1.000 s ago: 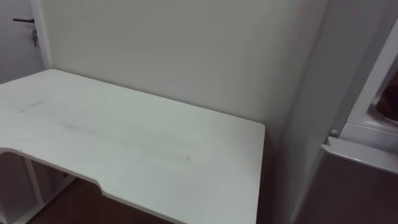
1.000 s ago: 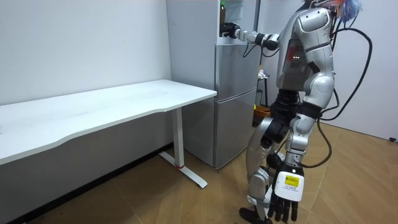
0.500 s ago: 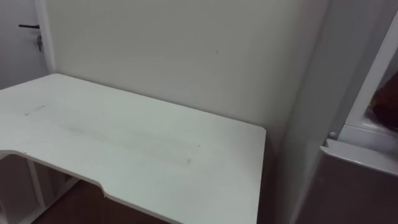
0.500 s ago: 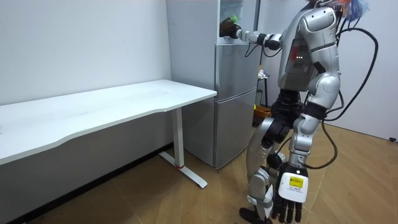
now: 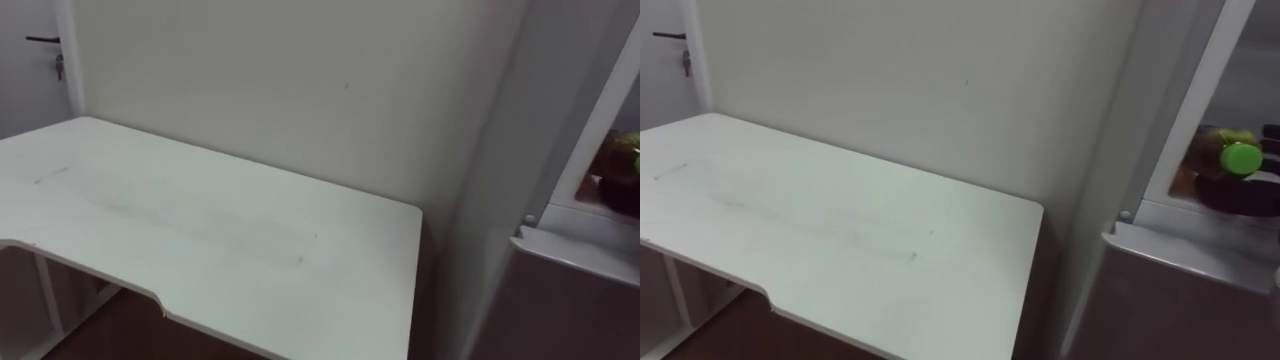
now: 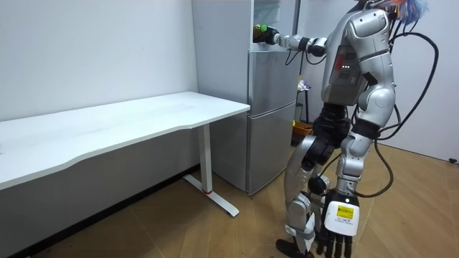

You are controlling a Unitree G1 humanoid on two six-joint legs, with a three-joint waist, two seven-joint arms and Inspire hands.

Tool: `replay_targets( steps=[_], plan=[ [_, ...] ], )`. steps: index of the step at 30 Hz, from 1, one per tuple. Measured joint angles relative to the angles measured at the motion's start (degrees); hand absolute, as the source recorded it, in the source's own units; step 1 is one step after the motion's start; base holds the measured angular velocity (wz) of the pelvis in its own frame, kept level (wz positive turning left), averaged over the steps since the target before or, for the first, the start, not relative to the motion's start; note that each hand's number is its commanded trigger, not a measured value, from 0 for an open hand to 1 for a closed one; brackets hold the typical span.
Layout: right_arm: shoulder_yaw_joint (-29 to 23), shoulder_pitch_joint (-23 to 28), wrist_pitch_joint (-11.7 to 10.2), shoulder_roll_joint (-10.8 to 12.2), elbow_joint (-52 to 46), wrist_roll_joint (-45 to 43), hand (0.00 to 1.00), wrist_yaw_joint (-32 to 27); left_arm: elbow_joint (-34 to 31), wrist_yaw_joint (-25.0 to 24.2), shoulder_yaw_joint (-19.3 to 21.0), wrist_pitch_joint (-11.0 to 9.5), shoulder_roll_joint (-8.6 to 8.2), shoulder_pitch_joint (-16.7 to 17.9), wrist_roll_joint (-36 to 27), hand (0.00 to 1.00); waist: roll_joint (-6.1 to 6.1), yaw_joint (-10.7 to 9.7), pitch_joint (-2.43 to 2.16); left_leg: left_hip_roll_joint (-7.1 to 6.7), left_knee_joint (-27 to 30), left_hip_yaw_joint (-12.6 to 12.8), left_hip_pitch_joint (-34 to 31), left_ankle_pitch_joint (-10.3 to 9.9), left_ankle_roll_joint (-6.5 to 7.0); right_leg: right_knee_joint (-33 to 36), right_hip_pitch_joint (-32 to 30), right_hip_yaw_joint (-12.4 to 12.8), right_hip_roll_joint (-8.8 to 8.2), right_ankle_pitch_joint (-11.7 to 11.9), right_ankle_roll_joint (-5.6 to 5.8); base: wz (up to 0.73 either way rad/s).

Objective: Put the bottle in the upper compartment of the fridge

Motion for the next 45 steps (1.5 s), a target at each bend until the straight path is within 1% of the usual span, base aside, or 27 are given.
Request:
replay_targets(
  steps=[2, 4, 6, 8, 12, 16, 18, 19, 20, 21, 25, 29, 32, 36, 40, 42, 45],
  plan=[
    [0.0, 1.1, -0.2, 0.0, -0.7, -0.7, 1.00, -0.1, 0.0, 0.0, -0.5, 0.0, 0.11, 0.0, 0.0, 0.00, 0.09, 0.1, 0.01, 0.00, -0.1, 0.1, 0.3, 0.0, -0.01, 0.0, 0.0, 0.0, -0.08, -0.1, 0.16, 0.00],
    [-0.1, 1.1, -0.3, -0.2, -0.7, -0.7, 1.00, -0.3, 0.0, 0.0, -0.5, 0.0, 0.14, -0.1, 0.0, 0.00, 0.11, 0.0, 0.01, -0.01, -0.1, 0.1, 0.4, 0.0, -0.03, 0.0, 0.0, 0.0, -0.37, -0.3, 0.41, 0.00],
    [-0.2, 1.2, -0.3, -0.9, -0.7, -0.1, 1.00, 0.1, 0.0, 0.0, -0.5, 0.0, 0.18, -0.3, 0.0, 0.00, 0.12, 0.0, 0.01, -0.01, -0.5, 0.2, 0.6, 0.1, -0.10, 0.0, 0.0, 0.0, -0.41, -0.3, 0.37, 0.00],
    [-0.2, 1.1, -1.0, -1.2, -0.7, 0.3, 1.00, 0.5, 0.0, 0.1, -0.5, -0.1, 0.24, -0.6, -0.1, 0.00, 0.06, 0.1, 0.03, -0.01, -1.1, 0.4, 1.0, 0.3, 0.04, 0.0, 0.1, 0.0, -0.39, -0.3, 0.33, -0.02],
    [0.0, 1.3, -0.7, -1.2, -2.3, 0.7, 1.00, 1.8, 0.1, 0.1, -0.5, -0.2, 0.24, -0.4, 0.0, 0.00, -0.18, -0.2, 0.14, 0.04, -2.7, 0.8, 2.5, 0.5, -0.07, 0.0, 1.0, -0.4, -0.28, -0.3, 0.32, -0.06],
    [0.0, 1.1, -0.8, -1.9, -2.3, 0.8, 1.00, 2.8, 0.0, -0.1, -0.4, -1.2, 0.35, -0.9, 0.1, 0.00, -0.26, 0.2, 0.16, 0.05, -3.8, 1.4, 3.5, 0.5, -0.05, -0.1, 1.3, -0.5, -0.33, -0.3, 0.32, -0.06],
    [0.0, 1.1, -0.7, -2.0, -2.3, 0.8, 1.00, 3.5, 0.1, -0.1, -0.3, -1.2, 0.42, -0.8, 0.0, 0.00, -0.54, 0.0, 0.20, 0.05, -4.1, 1.5, 3.9, 0.4, 0.00, -0.1, 1.5, -0.9, -0.38, -0.3, 0.33, -0.02],
    [0.0, 1.1, -0.7, -2.0, -2.3, 0.8, 0.53, 4.2, 0.1, -0.2, -0.3, -1.2, 0.41, -0.8, 0.0, 0.00, -0.69, 0.0, 0.28, 0.06, -4.3, 1.7, 4.1, 0.4, 0.04, -0.1, 1.6, -1.0, -0.39, -0.3, 0.33, -0.09],
    [0.0, 1.1, -0.7, -2.0, -2.2, 0.8, 0.14, 4.4, 0.1, -0.5, -0.3, -1.2, 0.41, -0.8, 0.0, 0.00, -0.79, -0.1, 0.30, 0.04, -4.5, 1.8, 4.2, 0.4, 0.06, -0.2, 1.6, -1.1, -0.43, -0.3, 0.33, -0.09],
    [0.0, 1.1, -0.7, -2.0, -2.1, 0.8, 0.00, 4.7, 0.1, -0.7, -0.3, -1.3, 0.41, -0.8, 0.0, 0.00, -0.82, -0.2, 0.30, 0.01, -4.5, 1.8, 4.3, 0.4, 0.06, -0.2, 1.6, -1.2, -0.45, -0.3, 0.33, -0.04],
    [0.0, 1.1, -0.6, -2.3, -2.1, 0.8, 0.00, 6.2, 0.1, -1.5, -0.3, -1.2, 0.39, -0.7, 0.0, 0.00, -1.10, -0.4, 0.26, -0.12, -4.6, 1.8, 4.3, 0.4, 0.12, -1.0, 2.0, -1.6, -0.47, -0.3, 0.33, 0.00],
    [0.0, 1.1, 0.3, -2.3, -2.1, 0.9, 0.00, 6.7, 0.1, -2.8, -0.3, -1.1, 0.37, -0.5, 0.0, 0.00, -1.28, -0.7, 0.13, -0.08, -4.6, 1.8, 4.3, 0.4, 0.09, -1.0, 2.1, -1.7, -0.45, -0.3, 0.33, 0.00],
    [0.0, 1.2, 0.5, -2.3, -2.1, 0.3, 0.00, 6.7, 0.1, -3.5, -0.3, -1.1, 0.42, -0.3, 0.0, 0.00, -1.28, -0.8, 0.13, -0.13, -4.5, 1.7, 4.3, 0.4, 0.07, -1.0, 2.1, -1.7, -0.45, -0.3, 0.33, 0.00],
    [0.0, 1.3, 0.6, -2.3, -2.0, -0.4, 0.00, 6.8, 0.2, -3.5, -0.3, -0.9, 0.45, -0.3, 0.1, 0.00, -1.26, -0.8, 0.12, -0.13, -4.5, 1.7, 4.3, 0.5, -0.04, -1.0, 2.1, -1.6, -0.44, -0.3, 0.33, 0.00],
    [0.0, 1.3, 0.5, -2.3, -1.6, -0.3, 0.00, 7.4, 0.0, -3.5, -0.3, -0.2, 0.67, -0.4, 0.1, 0.00, -1.35, -1.8, 0.01, -0.14, -3.7, 0.8, 3.3, 0.7, -0.14, -1.0, 1.9, -1.7, -0.35, -0.3, 0.29, 0.11],
    [0.0, 1.3, 0.6, -2.3, -1.6, -0.3, 0.00, 7.7, 0.0, -3.5, -0.3, 0.0, 0.76, -0.4, 0.1, 0.00, -1.40, -1.8, -0.07, -0.12, -3.7, 0.8, 3.3, 0.7, -0.21, -1.0, 1.8, -1.7, -0.35, -0.3, 0.29, 0.03],
    [-0.1, 1.3, 1.2, -2.4, -1.6, -0.4, 0.00, 8.5, 0.0, -3.5, -0.3, 0.1, 0.77, -0.4, 0.1, 0.00, -1.44, -1.9, -0.12, -0.11, -3.6, 0.8, 3.3, 0.7, -0.29, -1.0, 1.8, -1.6, -0.31, -0.3, 0.28, 0.00]
  ],
)
